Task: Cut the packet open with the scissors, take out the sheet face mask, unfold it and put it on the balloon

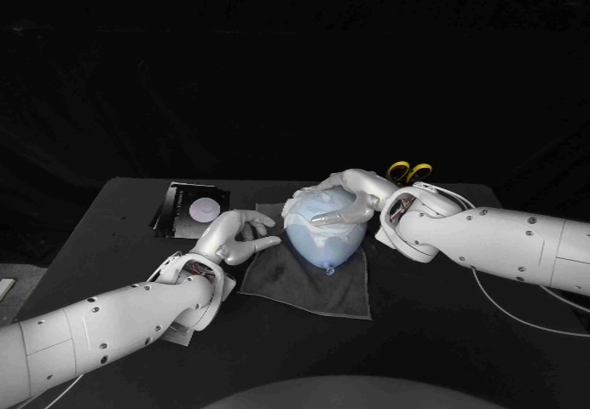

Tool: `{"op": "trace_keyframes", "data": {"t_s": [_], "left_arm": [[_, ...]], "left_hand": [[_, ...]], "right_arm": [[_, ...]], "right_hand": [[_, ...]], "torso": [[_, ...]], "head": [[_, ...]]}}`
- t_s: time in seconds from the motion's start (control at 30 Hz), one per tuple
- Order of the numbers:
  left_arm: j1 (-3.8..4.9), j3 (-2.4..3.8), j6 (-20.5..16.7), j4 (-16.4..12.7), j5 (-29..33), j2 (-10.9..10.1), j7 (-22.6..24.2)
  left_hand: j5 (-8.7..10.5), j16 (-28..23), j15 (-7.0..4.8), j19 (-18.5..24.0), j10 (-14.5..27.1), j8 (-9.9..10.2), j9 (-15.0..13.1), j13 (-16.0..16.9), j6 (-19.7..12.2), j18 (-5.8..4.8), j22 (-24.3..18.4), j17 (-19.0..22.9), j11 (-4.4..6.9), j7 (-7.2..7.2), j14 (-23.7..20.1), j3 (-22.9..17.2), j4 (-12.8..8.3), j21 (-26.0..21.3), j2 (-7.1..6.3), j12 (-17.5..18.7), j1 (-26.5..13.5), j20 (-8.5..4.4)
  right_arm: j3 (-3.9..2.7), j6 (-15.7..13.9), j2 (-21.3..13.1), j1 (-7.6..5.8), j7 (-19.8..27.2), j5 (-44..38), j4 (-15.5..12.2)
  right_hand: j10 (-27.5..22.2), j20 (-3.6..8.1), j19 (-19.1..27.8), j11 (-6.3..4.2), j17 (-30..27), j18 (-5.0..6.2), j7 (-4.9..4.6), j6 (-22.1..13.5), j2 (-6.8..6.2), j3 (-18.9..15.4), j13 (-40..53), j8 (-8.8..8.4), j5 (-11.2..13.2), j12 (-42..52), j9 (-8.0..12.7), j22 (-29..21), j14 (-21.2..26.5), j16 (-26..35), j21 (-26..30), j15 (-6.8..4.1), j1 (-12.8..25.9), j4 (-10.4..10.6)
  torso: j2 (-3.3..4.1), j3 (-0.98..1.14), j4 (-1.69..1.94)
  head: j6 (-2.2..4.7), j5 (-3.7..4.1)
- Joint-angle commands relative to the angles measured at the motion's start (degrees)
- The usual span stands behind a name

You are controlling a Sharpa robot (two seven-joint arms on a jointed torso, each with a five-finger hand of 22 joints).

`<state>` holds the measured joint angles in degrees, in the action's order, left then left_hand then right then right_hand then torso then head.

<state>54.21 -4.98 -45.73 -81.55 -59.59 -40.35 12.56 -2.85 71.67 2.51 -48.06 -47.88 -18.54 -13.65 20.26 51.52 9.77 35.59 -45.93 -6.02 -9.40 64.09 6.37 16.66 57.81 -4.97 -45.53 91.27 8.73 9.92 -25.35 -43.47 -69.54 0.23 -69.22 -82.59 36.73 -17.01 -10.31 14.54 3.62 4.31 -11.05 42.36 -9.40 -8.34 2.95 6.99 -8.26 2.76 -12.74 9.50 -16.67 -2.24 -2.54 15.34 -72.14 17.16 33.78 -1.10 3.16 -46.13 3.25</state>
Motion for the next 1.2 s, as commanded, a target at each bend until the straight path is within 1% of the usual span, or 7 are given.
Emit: {"op": "trace_keyframes", "data": {"t_s": [0.03, 0.2, 0.37, 0.6, 0.77, 0.83, 1.2], "left_arm": [[0.04, 0.21, 1.05, 0.83, -1.92, 1.14, -3.22], [0.05, 0.39, 1.47, 1.5, -1.09, 2.17, -3.23], [0.09, 0.76, 1.07, 1.73, 0.32, 2.88, -2.28], [0.22, 1.14, 1.05, 1.67, 1.43, 3.5, -1.68], [0.3, 1.21, 1.86, 1.94, 1.53, 3.83, -2.47], [0.32, 1.22, 2.28, 2.11, 1.54, 3.95, -2.89], [0.35, 1.25, 4.07, 2.64, 1.57, 4.33, -4.93]], "left_hand": [[0.0, 1.09, -0.21, -0.93, -0.94, -1.19, -0.38, -0.06, 0.77, 0.79, -0.04, -1.47, 0.44, 0.38, 1.45, 1.45, 0.17, -0.06, 1.66, -0.8, -3.79, -0.17], [0.12, 1.92, -0.58, -1.36, -1.51, -2.01, -0.52, -0.13, 1.01, 0.79, -0.01, -2.69, 0.83, 0.76, 2.53, 3.09, 0.16, 0.08, 3.51, -1.29, -6.63, -0.42], [0.12, 2.46, -0.83, -1.6, -1.98, -2.27, -0.49, -0.22, 1.13, 0.79, 0.05, -3.55, 1.11, 1.02, 3.25, 3.61, 0.11, 0.22, 4.9, -1.5, -6.7, -0.58], [0.12, 2.77, -0.88, -1.76, -2.16, -1.84, -0.2, -0.37, 0.28, 0.77, 0.12, -3.99, 1.09, 0.88, 3.64, 4.23, 0.03, 0.34, 5.37, -1.5, -5.94, -0.72], [0.12, 2.87, -0.84, -1.82, -2.21, -1.68, -0.06, -0.46, -0.02, 0.76, 0.15, -4.06, 1.03, 0.78, 3.72, 4.63, -0.03, 0.39, 5.45, -1.47, -5.24, -0.77], [0.11, 2.98, -0.83, -1.84, -2.25, -1.77, -0.04, -0.54, 0.14, 0.75, 0.18, -4.22, 1.03, 0.81, 3.82, 4.76, -0.03, 0.43, 5.84, -1.43, -4.6, -0.79], [0.09, 4.16, -1.21, -2.06, -2.91, -2.31, 0.14, -1.16, 1.4, 0.76, 0.46, -6.21, 1.51, 1.35, 5.12, 4.38, -0.21, 0.83, 9.0, -1.03, 0.43, -1.02]], "right_arm": [[0.43, 2.91, -0.05, 0.53, -1.75, -0.35, 0.16], [0.43, 2.91, -0.03, 0.53, -1.76, -0.34, 0.1], [0.43, 2.9, -0.06, 0.53, -1.78, -0.33, 0.05], [0.43, 2.9, 0.0, 0.53, -1.8, -0.33, 0.02], [0.43, 2.91, 0.02, 0.53, -1.82, -0.33, 0.01], [0.43, 2.9, 0.04, 0.53, -1.82, -0.33, 0.02], [0.43, 2.9, 0.01, 0.53, -1.81, -0.33, -0.04]], "right_hand": [[-0.38, 0.12, 0.43, 0.17, -0.1, 0.69, -2.47, 0.19, 0.58, 0.48, 0.05, 0.21, 0.2, 0.19, -0.05, -0.05, 0.12, 0.18, -0.36, -0.06, -0.06, 0.02], [-0.38, 0.12, 0.43, 0.17, -0.1, 0.69, -2.47, 0.19, 0.58, 0.48, 0.05, 0.21, 0.2, 0.19, -0.05, -0.05, 0.12, 0.18, -0.36, -0.06, -0.06, 0.02], [-0.38, 0.12, 0.43, 0.17, -0.1, 0.69, -2.47, 0.19, 0.58, 0.48, 0.05, 0.21, 0.2, 0.19, -0.05, -0.05, 0.12, 0.18, -0.36, -0.06, -0.06, 0.02], [-0.38, 0.12, 0.43, 0.17, -0.1, 0.69, -2.47, 0.19, 0.58, 0.48, 0.05, 0.21, 0.2, 0.19, -0.05, -0.05, 0.12, 0.18, -0.36, -0.06, -0.06, 0.02], [-0.44, 0.11, 0.41, 0.15, -0.13, 0.69, -2.5, 0.19, 0.54, 0.47, 0.05, 0.18, 0.25, 0.18, 0.0, -0.03, 0.15, 0.19, -0.38, -0.06, -0.06, 0.02], [-0.44, 0.11, 0.41, 0.15, -0.13, 0.69, -2.5, 0.19, 0.54, 0.47, 0.05, 0.18, 0.25, 0.18, 0.0, -0.03, 0.15, 0.19, -0.38, -0.06, -0.06, 0.02], [-0.44, 0.11, 0.41, 0.15, -0.13, 0.69, -2.5, 0.19, 0.54, 0.47, 0.05, 0.18, 0.25, 0.18, 0.0, -0.03, 0.15, 0.19, -0.38, -0.06, -0.06, 0.02]], "torso": [[0.0, 0.04, 0.0], [0.0, 0.03, 0.05], [-0.01, -0.02, 0.02], [-0.01, 0.02, 0.09], [-0.06, 0.01, 0.03], [-0.05, 0.04, 0.06], [-0.05, 0.02, 0.05]], "head": [[0.04, -0.03], [0.01, 0.02], [-0.01, 0.13], [-0.02, 0.24], [0.03, 0.27], [0.05, 0.3], [0.02, 0.32]]}}
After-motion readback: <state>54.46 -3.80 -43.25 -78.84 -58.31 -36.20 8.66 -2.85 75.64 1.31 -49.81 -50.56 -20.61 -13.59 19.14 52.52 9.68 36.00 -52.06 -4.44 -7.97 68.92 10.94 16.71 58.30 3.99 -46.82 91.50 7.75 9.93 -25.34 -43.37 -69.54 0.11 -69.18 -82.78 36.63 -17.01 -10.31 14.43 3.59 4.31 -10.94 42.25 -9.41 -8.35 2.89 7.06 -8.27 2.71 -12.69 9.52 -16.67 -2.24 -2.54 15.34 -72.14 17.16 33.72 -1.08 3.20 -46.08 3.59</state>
